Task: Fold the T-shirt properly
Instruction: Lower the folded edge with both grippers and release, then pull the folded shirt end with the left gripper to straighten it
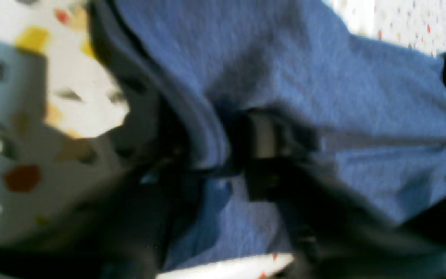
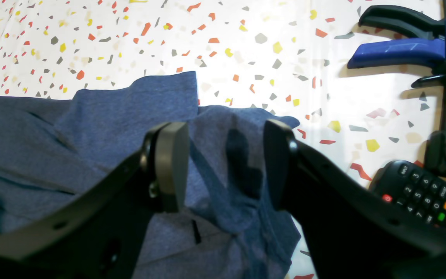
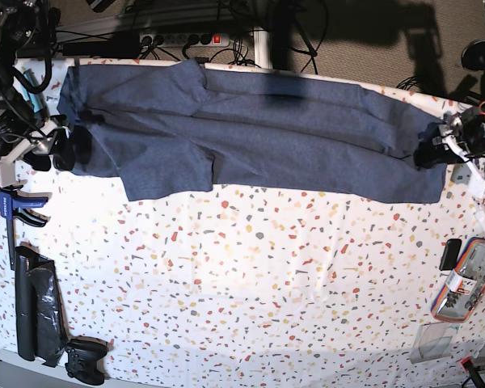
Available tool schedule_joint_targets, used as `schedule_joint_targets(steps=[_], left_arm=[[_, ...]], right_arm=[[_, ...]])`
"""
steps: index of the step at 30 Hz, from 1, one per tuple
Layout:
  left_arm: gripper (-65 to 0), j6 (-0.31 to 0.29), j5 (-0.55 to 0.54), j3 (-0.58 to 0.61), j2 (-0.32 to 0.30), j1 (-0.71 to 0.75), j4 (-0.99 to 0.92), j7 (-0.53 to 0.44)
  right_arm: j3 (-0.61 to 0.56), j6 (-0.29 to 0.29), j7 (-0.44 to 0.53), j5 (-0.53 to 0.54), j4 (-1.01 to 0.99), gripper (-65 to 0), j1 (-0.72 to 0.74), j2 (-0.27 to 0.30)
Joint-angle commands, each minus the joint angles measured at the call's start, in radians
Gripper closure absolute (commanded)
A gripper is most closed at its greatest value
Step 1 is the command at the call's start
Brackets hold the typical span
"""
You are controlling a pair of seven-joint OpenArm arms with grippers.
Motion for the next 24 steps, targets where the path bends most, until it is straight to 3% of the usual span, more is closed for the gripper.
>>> schedule_joint_targets(steps=[1, 2, 8, 12, 19, 20, 22, 24], left_arm=[[-5.5, -0.011, -0.026, -0.006, -0.023, -0.014, 0.013, -0.021], [0.0, -0.011, -0.026, -0.006, -0.023, -0.014, 0.013, -0.026], [0.0, -0.006, 0.019, -0.022, -0.027, -0.017, 0.013, -0.059], [0.0, 0.072, 0.112, -0.070, -0.034, -0.016, 0.013, -0.087], [0.0, 0.071, 0.111, -0.093, -0.035, -0.017, 0.013, -0.086], [-2.2, 0.071, 0.111, -0.093, -0.034, -0.017, 0.013, -0.086], [-18.2, 0.071, 0.111, -0.093, -0.034, -0.017, 0.013, -0.086], [-27.4, 0.071, 0.118, -0.093, -0.035, -0.017, 0.013, -0.087]], right_arm=[[0.005, 0.005, 0.020, 0.016, 0.019, -31.2, 0.006, 0.017], [0.005, 0.005, 0.020, 0.016, 0.019, -31.2, 0.006, 0.017], [0.005, 0.005, 0.019, 0.016, 0.019, -31.2, 0.006, 0.017], [0.005, 0.005, 0.019, 0.016, 0.019, -31.2, 0.006, 0.017], [0.005, 0.005, 0.016, 0.016, 0.019, -31.2, 0.006, 0.017], [0.005, 0.005, 0.015, 0.016, 0.019, -31.2, 0.006, 0.017], [0.005, 0.005, 0.013, 0.016, 0.019, -31.2, 0.006, 0.017], [0.005, 0.005, 0.012, 0.016, 0.019, -31.2, 0.006, 0.017]])
